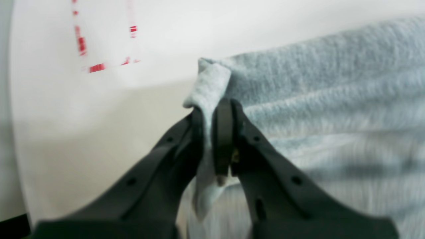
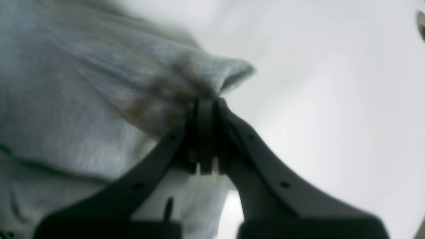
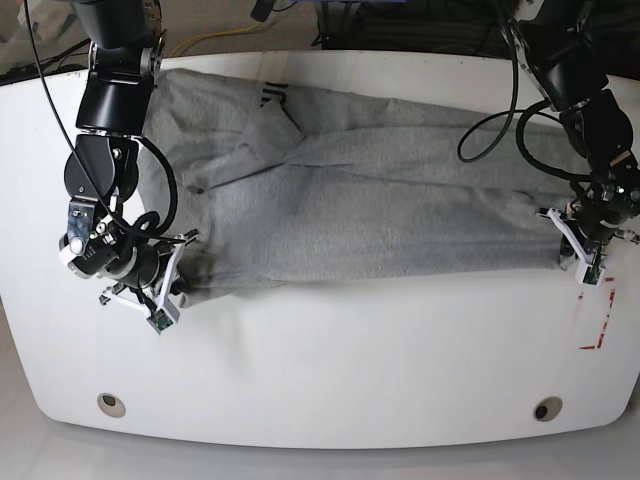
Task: Fold the T-shirt properly
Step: 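Fold the hem over toward the collar with both grippers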
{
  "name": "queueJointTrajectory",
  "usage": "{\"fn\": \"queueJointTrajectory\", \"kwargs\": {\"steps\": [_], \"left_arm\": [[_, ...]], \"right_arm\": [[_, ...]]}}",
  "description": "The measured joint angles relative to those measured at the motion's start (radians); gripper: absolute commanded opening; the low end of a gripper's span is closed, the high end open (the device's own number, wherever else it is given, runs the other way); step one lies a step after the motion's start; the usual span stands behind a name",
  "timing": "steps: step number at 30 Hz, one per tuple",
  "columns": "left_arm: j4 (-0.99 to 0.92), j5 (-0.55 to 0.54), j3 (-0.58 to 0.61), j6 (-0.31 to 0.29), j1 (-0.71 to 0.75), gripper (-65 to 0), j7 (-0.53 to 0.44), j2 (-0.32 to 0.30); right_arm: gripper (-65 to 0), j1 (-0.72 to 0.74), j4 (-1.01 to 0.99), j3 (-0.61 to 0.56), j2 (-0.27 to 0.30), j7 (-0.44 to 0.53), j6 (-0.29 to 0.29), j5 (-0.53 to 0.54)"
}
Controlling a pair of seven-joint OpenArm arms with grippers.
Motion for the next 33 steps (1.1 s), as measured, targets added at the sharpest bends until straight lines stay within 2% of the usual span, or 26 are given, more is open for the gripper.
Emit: {"fn": "queueJointTrajectory", "kwargs": {"steps": [4, 12, 15, 20, 24, 25, 28, 31, 33], "left_arm": [[0.067, -0.003, -0.001, -0.003, 0.058, -65.0, 0.0, 0.0], [0.093, -0.01, -0.025, -0.005, 0.141, -65.0, 0.0, 0.006], [0.093, -0.006, -0.044, -0.007, 0.16, -65.0, 0.001, 0.002], [0.056, -0.015, -0.037, -0.008, 0.162, -65.0, -0.008, 0.0], [0.008, -0.01, -0.035, -0.011, 0.165, -63.2, -0.003, 0.001], [0.004, -0.006, -0.026, -0.011, 0.166, -59.7, -0.001, -0.001], [0.001, 0.005, 0.032, -0.01, 0.175, -45.8, 0.001, -0.035], [0.002, 0.004, 0.053, -0.003, 0.186, -29.4, -0.004, -0.061], [0.003, 0.008, 0.05, 0.001, 0.198, -22.9, -0.003, -0.064]], "right_arm": [[-65.0, -0.088, 0.163, 0.056, -0.005, -0.078, 0.005, 0.025], [-65.0, -0.33, 0.36, 0.108, -0.011, -0.093, 0.005, 0.023], [-65.0, -0.401, 0.386, 0.122, -0.021, -0.089, 0.004, 0.024], [-65.0, -0.516, 0.389, 0.224, -0.08, -0.09, 0.006, 0.03], [-65.0, -0.566, 0.388, 0.239, -0.092, -0.089, 0.005, 0.029], [-61.5, -0.573, 0.388, 0.24, -0.093, -0.089, 0.005, 0.029], [-45.3, -0.597, 0.384, 0.24, -0.102, -0.09, 0.004, 0.021], [-25.4, -0.624, 0.381, 0.247, -0.106, -0.103, -0.002, -0.011], [-17.0, -0.637, 0.381, 0.248, -0.106, -0.106, -0.002, -0.01]]}}
